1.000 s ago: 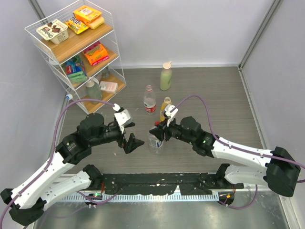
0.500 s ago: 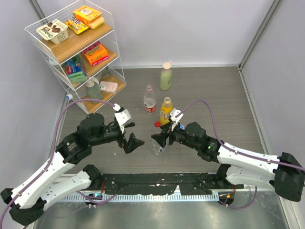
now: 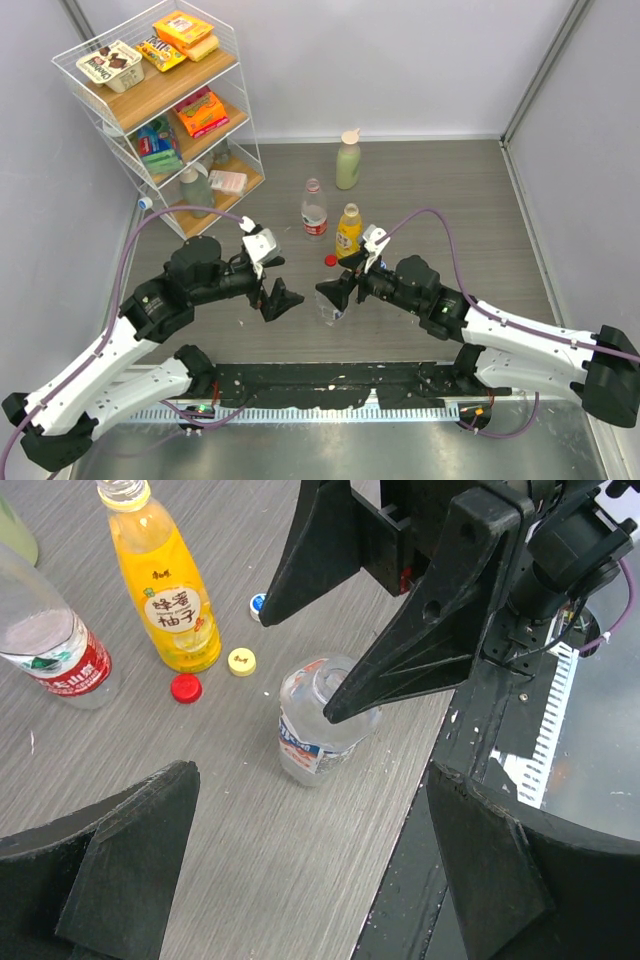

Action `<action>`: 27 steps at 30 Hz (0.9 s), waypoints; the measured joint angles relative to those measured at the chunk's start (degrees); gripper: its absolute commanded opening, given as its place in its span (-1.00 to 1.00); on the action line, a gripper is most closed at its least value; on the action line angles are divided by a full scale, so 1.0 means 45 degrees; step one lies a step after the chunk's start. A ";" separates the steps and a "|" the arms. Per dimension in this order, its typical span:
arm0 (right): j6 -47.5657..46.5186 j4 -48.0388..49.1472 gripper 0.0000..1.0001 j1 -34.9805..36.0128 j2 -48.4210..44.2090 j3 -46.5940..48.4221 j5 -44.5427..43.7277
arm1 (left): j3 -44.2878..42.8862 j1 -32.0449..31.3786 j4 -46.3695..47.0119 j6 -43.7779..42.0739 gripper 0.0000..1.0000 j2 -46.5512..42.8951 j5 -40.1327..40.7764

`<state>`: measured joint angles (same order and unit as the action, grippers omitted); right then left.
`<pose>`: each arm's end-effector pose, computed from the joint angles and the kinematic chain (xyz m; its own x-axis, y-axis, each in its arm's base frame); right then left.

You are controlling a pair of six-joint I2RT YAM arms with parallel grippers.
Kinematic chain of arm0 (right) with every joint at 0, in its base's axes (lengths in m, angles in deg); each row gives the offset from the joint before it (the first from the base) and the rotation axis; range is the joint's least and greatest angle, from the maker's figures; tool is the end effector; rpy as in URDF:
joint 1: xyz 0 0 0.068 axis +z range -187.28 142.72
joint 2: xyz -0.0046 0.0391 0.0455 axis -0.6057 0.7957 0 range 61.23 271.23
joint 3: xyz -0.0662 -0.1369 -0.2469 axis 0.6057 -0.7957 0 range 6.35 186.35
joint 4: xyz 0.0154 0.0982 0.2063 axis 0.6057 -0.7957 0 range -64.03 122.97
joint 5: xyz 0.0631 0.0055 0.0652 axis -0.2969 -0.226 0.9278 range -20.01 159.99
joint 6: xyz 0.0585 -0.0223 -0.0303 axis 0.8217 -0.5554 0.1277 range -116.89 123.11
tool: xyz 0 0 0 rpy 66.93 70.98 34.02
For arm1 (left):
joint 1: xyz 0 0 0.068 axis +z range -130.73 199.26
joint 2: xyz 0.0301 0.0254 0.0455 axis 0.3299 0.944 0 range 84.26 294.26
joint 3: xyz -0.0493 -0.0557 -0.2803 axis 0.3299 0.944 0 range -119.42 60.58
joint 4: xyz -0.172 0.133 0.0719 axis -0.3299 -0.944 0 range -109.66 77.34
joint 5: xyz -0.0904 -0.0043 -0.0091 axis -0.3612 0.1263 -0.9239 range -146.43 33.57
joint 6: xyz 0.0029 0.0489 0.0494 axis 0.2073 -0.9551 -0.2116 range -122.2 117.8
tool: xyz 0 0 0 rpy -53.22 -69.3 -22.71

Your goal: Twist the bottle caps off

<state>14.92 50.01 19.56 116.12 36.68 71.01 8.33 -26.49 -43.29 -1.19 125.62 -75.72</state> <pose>0.1104 0.1709 0.2942 -0.2435 0.0017 -0.9699 -0.8141 0.5432 0.2053 0.0727 -0.1015 0.3552 -0.2513 0.2342 -0.9391 0.8888 0.4400 -0.1282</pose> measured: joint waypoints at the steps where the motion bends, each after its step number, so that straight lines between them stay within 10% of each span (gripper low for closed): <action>1: 0.0029 -0.0010 0.79 0.0000 -0.0015 0.0053 0.0029 | 0.0000 0.0000 0.0010 0.0005 0.99 0.0029 -0.0015; 12: 0.0126 -0.0767 0.86 0.0000 -0.0024 0.1049 -0.0656 | -0.0053 0.0000 0.0078 0.0559 0.99 0.1020 0.0233; 27: 0.0573 -0.3041 1.00 -0.0044 0.0223 0.2739 -0.4945 | -0.1515 0.0272 -0.0874 0.3050 0.99 0.4789 0.5809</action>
<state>17.50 36.32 19.36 117.13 49.00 48.76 1.51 -25.27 -47.23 12.54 147.18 -49.58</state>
